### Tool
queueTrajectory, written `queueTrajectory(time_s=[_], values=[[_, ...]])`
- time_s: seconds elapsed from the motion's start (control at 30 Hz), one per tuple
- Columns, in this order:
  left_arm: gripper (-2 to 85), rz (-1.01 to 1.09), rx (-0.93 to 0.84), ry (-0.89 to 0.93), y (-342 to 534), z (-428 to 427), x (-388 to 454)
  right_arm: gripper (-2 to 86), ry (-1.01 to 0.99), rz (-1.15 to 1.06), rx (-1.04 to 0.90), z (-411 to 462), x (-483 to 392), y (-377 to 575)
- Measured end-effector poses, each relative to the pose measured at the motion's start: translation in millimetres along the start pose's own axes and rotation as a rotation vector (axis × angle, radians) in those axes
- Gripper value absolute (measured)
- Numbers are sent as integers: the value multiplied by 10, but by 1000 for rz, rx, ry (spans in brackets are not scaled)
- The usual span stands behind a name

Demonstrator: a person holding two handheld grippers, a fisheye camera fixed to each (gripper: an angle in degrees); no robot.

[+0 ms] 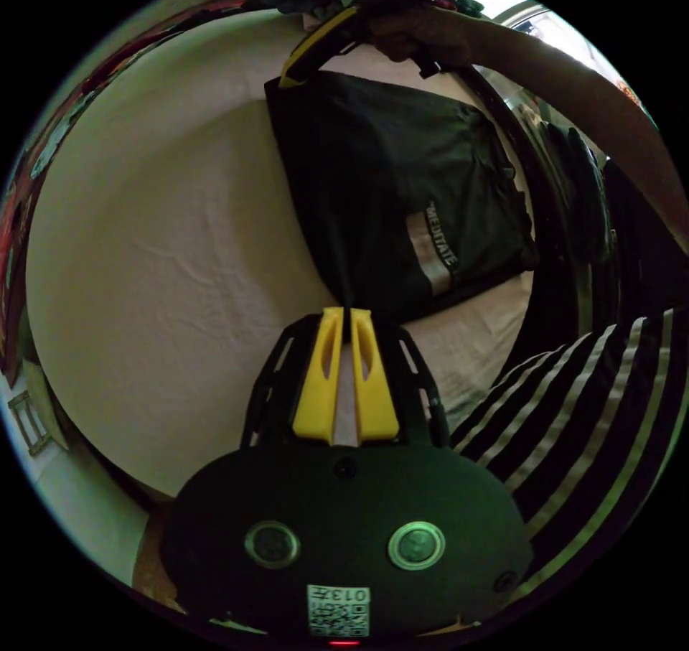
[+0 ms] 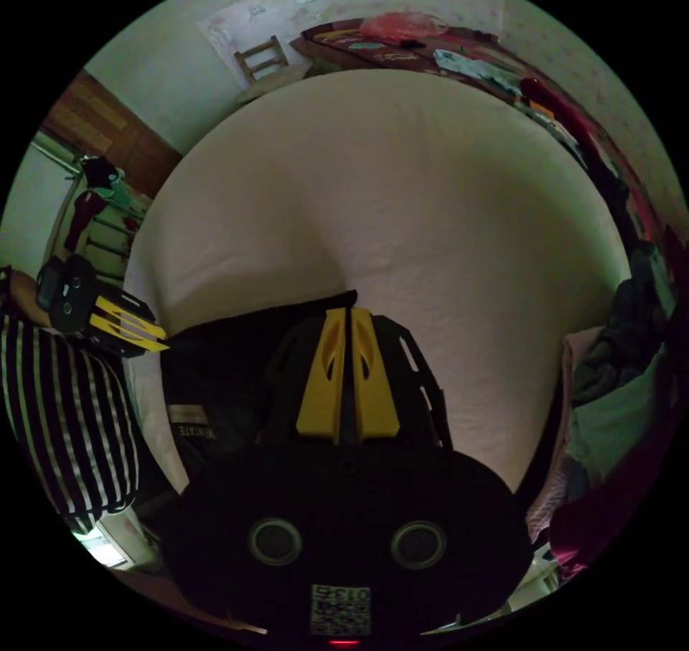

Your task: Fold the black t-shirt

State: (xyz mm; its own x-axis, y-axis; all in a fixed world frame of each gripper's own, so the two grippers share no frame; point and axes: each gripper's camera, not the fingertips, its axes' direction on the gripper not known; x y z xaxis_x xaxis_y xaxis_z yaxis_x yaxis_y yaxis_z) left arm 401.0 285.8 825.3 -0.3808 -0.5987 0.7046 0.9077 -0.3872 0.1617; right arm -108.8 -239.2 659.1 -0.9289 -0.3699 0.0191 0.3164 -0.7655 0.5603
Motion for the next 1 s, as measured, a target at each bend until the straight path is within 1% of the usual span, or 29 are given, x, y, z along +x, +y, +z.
queueTrajectory(time_s=[0.1,0.17,0.23,0.4,0.47,0.53,0.67,0.73,0.87,0.93,1.0], values=[[8,34,24,54,-21,-114,52,8,22,-9,59,-155,-14,107],[5,77,69,127,-24,-317,152,7,41,-30,108,-314,-39,243],[4,131,104,158,-43,-496,277,6,103,-58,164,-555,-93,518],[5,382,128,122,-223,-742,833,4,199,2,240,-1013,-136,1313],[5,508,104,147,-371,-674,1140,4,238,51,237,-1116,-139,1631],[5,583,63,177,-495,-584,1373,4,273,112,211,-1161,-137,2038],[7,743,24,122,-740,-346,1895,5,288,249,171,-1074,-71,2564],[8,765,-18,114,-844,-218,2049,5,310,322,132,-959,-35,2795],[13,773,-87,121,-1032,2,2281,9,356,369,85,-826,-19,2963],[19,778,-88,103,-1082,70,2338,14,391,402,44,-777,21,3010],[31,781,-93,90,-1125,147,2371,23,375,430,32,-763,72,3050]])
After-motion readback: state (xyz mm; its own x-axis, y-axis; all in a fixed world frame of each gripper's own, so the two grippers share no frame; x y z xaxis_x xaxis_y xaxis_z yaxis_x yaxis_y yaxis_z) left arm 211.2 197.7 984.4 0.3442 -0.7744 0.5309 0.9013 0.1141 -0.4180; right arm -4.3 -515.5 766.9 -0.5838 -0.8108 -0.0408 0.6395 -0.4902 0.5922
